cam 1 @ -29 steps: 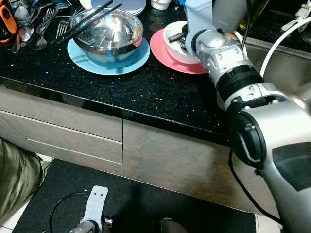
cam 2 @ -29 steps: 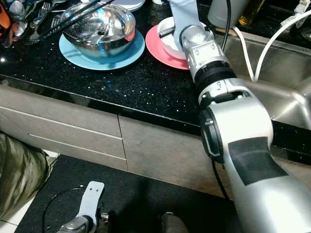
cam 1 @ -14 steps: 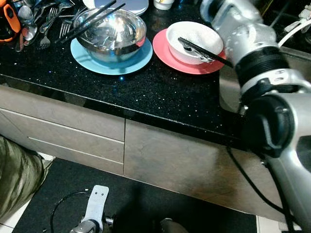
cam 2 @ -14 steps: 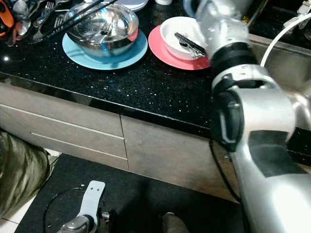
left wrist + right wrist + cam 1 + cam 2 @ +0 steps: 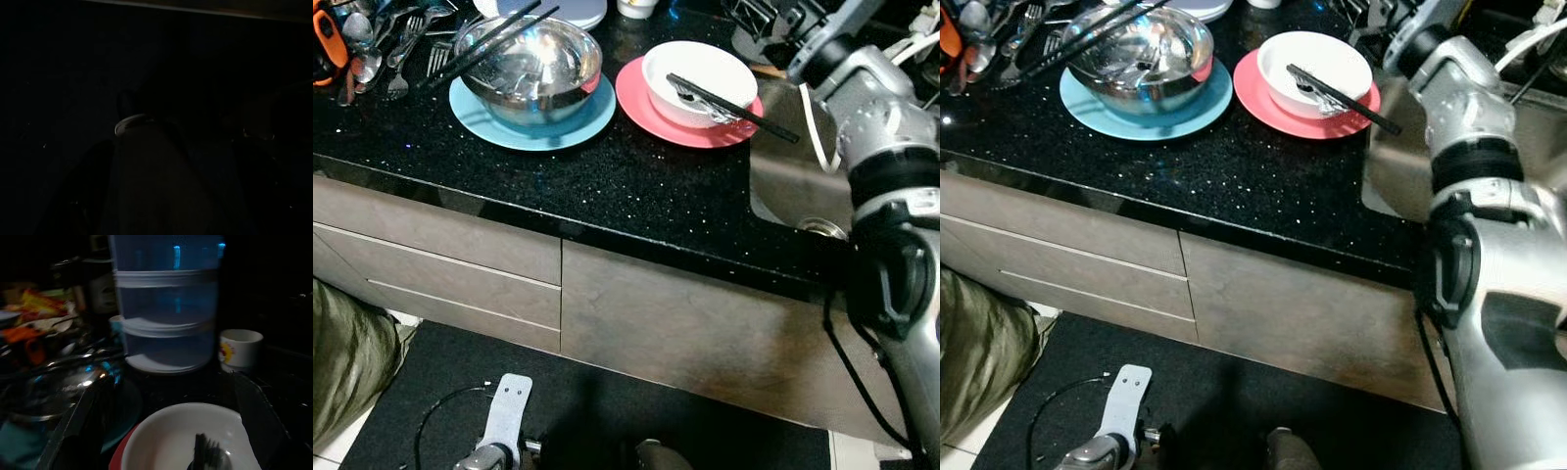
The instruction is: Kitchen organization
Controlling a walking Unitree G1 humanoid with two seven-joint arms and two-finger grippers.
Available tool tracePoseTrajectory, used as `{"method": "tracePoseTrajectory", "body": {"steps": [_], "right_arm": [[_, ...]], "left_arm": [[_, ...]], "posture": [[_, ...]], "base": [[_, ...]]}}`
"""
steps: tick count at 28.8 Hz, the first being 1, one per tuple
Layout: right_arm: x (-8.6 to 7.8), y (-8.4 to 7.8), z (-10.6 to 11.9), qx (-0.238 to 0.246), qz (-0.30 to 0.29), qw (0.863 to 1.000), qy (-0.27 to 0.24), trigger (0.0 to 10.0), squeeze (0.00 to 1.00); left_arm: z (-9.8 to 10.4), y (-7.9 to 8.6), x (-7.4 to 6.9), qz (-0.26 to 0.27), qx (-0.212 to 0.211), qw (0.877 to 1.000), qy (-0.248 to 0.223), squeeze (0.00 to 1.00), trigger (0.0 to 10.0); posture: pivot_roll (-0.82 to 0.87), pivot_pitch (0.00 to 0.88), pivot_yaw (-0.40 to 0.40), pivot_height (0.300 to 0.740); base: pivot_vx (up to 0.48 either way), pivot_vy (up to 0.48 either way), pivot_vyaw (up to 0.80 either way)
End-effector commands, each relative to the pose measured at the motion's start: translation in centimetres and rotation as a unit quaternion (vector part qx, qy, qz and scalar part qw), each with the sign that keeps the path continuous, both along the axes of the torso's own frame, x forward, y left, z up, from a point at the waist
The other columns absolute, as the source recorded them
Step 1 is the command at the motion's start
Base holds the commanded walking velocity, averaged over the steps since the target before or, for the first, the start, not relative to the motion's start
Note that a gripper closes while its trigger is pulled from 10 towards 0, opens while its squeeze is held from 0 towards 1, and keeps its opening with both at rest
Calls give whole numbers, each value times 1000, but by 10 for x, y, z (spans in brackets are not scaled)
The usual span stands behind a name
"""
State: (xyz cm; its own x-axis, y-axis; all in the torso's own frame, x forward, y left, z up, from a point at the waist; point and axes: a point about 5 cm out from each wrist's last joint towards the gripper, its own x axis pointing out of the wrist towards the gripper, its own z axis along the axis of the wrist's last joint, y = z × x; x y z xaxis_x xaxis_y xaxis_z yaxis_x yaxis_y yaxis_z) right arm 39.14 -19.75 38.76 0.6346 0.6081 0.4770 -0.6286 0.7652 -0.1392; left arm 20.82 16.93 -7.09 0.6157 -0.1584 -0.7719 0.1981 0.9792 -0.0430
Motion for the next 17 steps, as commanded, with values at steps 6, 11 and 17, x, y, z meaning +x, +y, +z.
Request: {"method": "tracePoseTrajectory", "body": {"steps": [6, 11, 17], "right_arm": [[-29, 0, -2, -132, 105, 984, -57, 10000, 1000], [-40, -2, -17, -303, 68, 949, -54, 10000, 0], [-62, -5, -14, -393, 48, 917, -54, 10000, 0]], "left_arm": [[-9, 1, -15, -3, 2, 999, 37, 0, 10000], [-8, 2, -14, -3, 3, 999, 37, 0, 10000], [-7, 3, -12, -7, 4, 999, 37, 0, 10000]], "posture": [[19, 203, -57, 740], [17, 203, -54, 740], [2, 201, -43, 740]], "base": [[0, 0, 0], [0, 0, 0], [0, 0, 0]]}}
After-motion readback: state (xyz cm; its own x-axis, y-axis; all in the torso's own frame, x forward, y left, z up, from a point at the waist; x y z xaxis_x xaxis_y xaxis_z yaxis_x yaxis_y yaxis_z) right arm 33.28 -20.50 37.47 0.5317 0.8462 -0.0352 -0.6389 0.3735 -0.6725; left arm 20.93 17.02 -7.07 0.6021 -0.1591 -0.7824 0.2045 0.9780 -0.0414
